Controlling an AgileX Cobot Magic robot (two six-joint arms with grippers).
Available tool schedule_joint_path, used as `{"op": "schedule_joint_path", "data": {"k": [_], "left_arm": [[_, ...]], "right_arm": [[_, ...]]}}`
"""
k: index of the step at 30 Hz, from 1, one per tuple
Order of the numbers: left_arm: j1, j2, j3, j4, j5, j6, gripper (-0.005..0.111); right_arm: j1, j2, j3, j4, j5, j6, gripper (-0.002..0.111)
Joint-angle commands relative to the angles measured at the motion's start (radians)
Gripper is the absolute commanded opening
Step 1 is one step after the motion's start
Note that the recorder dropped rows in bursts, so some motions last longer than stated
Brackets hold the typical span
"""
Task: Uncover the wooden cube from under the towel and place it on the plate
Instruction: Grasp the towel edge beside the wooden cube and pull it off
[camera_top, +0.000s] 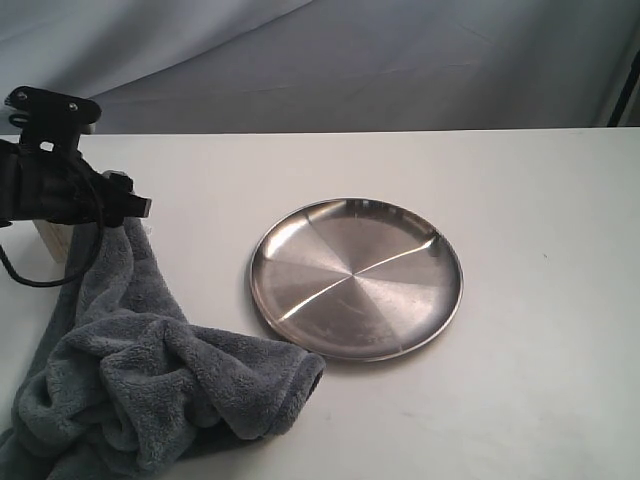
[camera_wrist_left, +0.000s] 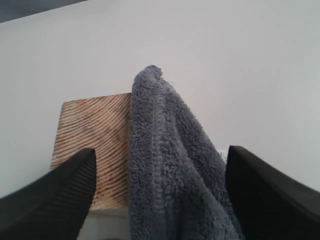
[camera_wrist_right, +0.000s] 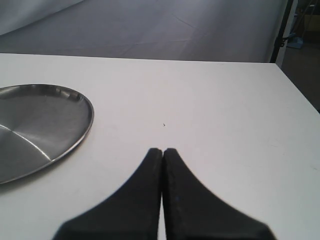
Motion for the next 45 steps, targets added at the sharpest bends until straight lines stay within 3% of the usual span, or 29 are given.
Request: {"op": "schedule_joint_path", "data": {"k": [1, 9, 17, 24, 30, 33, 38, 45], "left_arm": [[0.002, 0.029, -0.008, 0.009, 0.019, -0.008, 0.068], [0.002, 0.091, -0.031, 0.017, 0.02, -0.01, 0.054], [0.002, 0.091, -0.031, 0.017, 0.039, -0.006, 0.001], [0.002, 0.062, -0.007, 0.017, 0.062, -0.004, 0.0], [0.002, -0.028, 0.046, 0.066, 0.306, -0.001, 0.0], [0.002, -0.069, 0.079, 0.064, 0.351, -0.01, 0.0], [0.002, -0.144, 0.165, 0.061, 0.354, -0.017, 0.0], [0.002, -0.273, 0.363, 0.061, 0.528, -0.061, 0.0]], "right_arm": [[0.001, -0.003, 0.003, 0.005, -0.013, -0.001, 0.0], [0.001, -0.003, 0.003, 0.005, -0.013, -0.001, 0.0], [0.001, -0.003, 0.003, 0.005, -0.013, -0.001, 0.0], [0.001, -0.003, 0.003, 0.005, -0.013, -0.001, 0.0], [0.001, -0.003, 0.003, 0.005, -0.013, -0.001, 0.0], [0.001, -0.003, 0.003, 0.005, -0.013, -0.001, 0.0], [0.001, -0.003, 0.003, 0.005, -0.013, -0.001, 0.0], [0.001, -0.003, 0.003, 0.005, -0.013, -0.001, 0.0]]}}
